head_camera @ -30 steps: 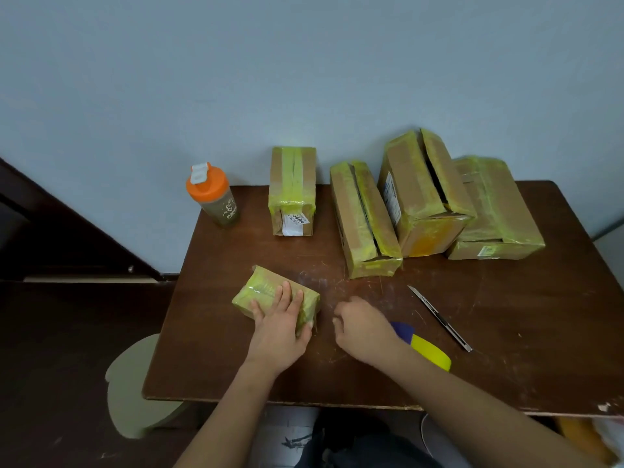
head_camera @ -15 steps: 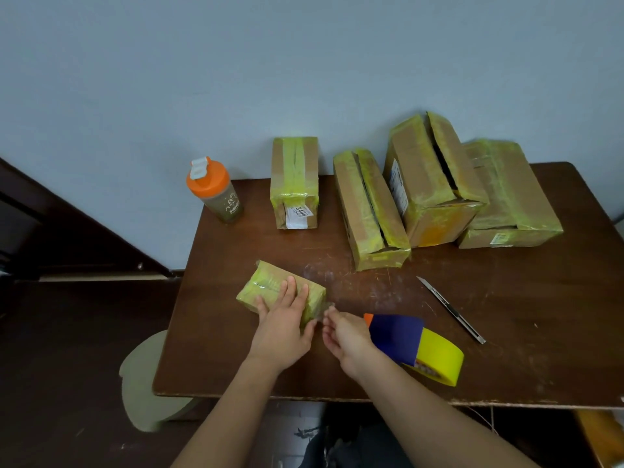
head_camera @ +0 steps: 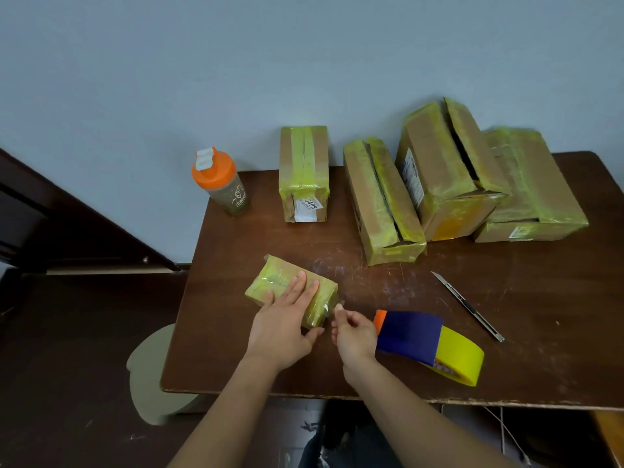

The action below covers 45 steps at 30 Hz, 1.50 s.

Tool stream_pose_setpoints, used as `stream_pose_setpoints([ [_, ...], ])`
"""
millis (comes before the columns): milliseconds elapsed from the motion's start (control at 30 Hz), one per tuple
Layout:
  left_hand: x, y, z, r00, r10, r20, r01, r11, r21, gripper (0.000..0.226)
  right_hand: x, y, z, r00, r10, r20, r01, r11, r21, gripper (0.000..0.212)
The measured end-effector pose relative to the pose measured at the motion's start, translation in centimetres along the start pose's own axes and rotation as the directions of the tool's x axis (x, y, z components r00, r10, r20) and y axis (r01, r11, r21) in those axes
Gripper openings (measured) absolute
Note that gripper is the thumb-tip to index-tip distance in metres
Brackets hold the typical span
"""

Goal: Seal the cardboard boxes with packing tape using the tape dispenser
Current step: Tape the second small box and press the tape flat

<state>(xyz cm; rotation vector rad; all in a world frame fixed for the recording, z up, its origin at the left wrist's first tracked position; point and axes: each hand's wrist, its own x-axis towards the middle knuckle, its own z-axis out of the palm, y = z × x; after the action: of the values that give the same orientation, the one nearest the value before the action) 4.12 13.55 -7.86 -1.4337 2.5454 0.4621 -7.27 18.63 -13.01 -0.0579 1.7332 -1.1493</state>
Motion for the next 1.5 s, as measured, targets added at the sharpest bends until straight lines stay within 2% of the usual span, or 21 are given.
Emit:
stream_pose_setpoints([
  [200, -0.1, -0.2, -0.1, 1.000, 0.017, -0.015, -0.017, 0.999, -0.030, 0.084, 0.8, 0.3, 1.6, 0.996, -0.088, -0.032, 0.083, 0.988, -0.129, 0.022],
  [300, -0.2, -0.6, -0.4, 1.000, -0.013, -0.023, 0.010, 0.987, -0.159, 0.075, 0.9, 0.1, 2.2, 0.993, -0.083, -0.087, 0.063, 0.977, -0.202, 0.014],
  [400, -0.3, -1.6, -1.0, 0.980, -0.084, -0.181, 0.006, 0.920, -0.393, 0.051, 0.9, -0.1, 1.8, 0.990, -0.082, -0.114, 0.055, 0.973, -0.225, 0.030],
  [467, 0.1, -2.6, -1.0, 0.921, -0.189, -0.340, -0.008, 0.864, -0.503, 0.041, 0.8, -0.1, 1.7, 0.975, -0.182, -0.129, 0.151, 0.964, -0.218, 0.024],
  [533, 0.8, -3.4, -0.9, 0.869, -0.315, -0.381, 0.075, 0.847, -0.526, 0.043, 0.4, -0.7, 1.7, 0.949, -0.271, -0.160, 0.241, 0.953, -0.183, 0.021],
  [600, 1.8, -3.9, -0.8, 0.853, -0.432, -0.292, 0.212, 0.800, -0.562, 0.053, 0.0, -1.5, 1.7, 0.946, -0.298, -0.125, 0.277, 0.947, -0.163, 0.017],
  [667, 2.8, -4.1, -0.4, 0.871, -0.467, -0.154, 0.276, 0.725, -0.631, 0.059, -0.3, -2.0, 1.7, 0.960, -0.280, -0.020, 0.271, 0.944, -0.190, 0.014],
  [800, 3.5, -4.7, 0.3, 0.903, -0.414, -0.118, 0.218, 0.676, -0.704, 0.036, 0.2, -2.4, 1.0, 0.979, -0.119, 0.165, 0.163, 0.945, -0.284, 0.030],
  [867, 3.5, -4.9, -0.1, 0.914, -0.398, -0.079, 0.211, 0.633, -0.745, 0.036, 0.7, -3.4, 0.6, 0.980, -0.010, 0.198, 0.069, 0.953, -0.295, 0.049],
  [900, 3.5, -5.0, -0.4, 0.921, -0.386, -0.053, 0.221, 0.629, -0.745, 0.038, 1.0, -4.0, 0.5, 0.978, 0.010, 0.209, 0.059, 0.944, -0.323, 0.068],
  [967, 3.8, -5.1, -0.9, 0.931, -0.365, 0.016, 0.259, 0.628, -0.734, 0.049, 1.3, -5.8, 0.5, 0.966, -0.058, 0.251, 0.172, 0.870, -0.462, 0.096],
  [1000, 4.0, -5.3, -1.0, 0.934, -0.355, 0.052, 0.279, 0.628, -0.727, 0.054, 1.2, -6.5, 0.6, 0.944, -0.114, 0.310, 0.269, 0.810, -0.520, 0.096],
  [1033, 4.1, -5.5, -1.1, 0.936, -0.343, 0.079, 0.290, 0.624, -0.726, 0.058, 1.0, -7.0, 0.8, 0.913, -0.156, 0.378, 0.360, 0.746, -0.560, 0.088],
  [1100, 4.3, -5.5, -1.3, 0.947, -0.317, 0.056, 0.241, 0.580, -0.778, 0.064, 0.5, -7.1, 1.0, 0.883, -0.183, 0.432, 0.439, 0.647, -0.624, 0.061],
  [1167, 4.3, -4.7, -1.5, 0.922, -0.387, 0.001, 0.181, 0.430, -0.885, 0.072, 0.1, -6.5, 0.5, 0.904, -0.227, 0.363, 0.422, 0.622, -0.659, 0.045],
  [1200, 4.3, -4.2, -1.4, 0.895, -0.446, 0.026, 0.198, 0.344, -0.918, 0.077, 0.0, -6.3, 0.0, 0.918, -0.244, 0.314, 0.397, 0.611, -0.685, 0.042],
  [1267, 4.3, -3.1, -0.8, 0.867, -0.469, 0.168, 0.318, 0.263, -0.911, 0.085, -0.1, -6.3, -0.7, 0.937, -0.246, 0.250, 0.348, 0.574, -0.741, 0.053],
  [1333, 3.8, -1.5, 0.2, 0.897, -0.343, 0.279, 0.368, 0.228, -0.901, 0.078, 0.1, -6.6, -1.0, 0.929, -0.235, 0.285, 0.369, 0.562, -0.740, 0.073],
  [1400, 3.3, 0.0, 0.6, 0.929, -0.264, 0.258, 0.325, 0.254, -0.911, 0.060, 0.4, -7.2, -0.9, 0.900, -0.231, 0.370, 0.436, 0.518, -0.736, 0.081],
  [1500, 3.8, 0.3, 0.7, 0.934, -0.274, 0.230, 0.312, 0.309, -0.898, 0.054, 1.1, -8.3, -0.7, 0.898, -0.191, 0.396, 0.438, 0.471, -0.766, 0.080],
])
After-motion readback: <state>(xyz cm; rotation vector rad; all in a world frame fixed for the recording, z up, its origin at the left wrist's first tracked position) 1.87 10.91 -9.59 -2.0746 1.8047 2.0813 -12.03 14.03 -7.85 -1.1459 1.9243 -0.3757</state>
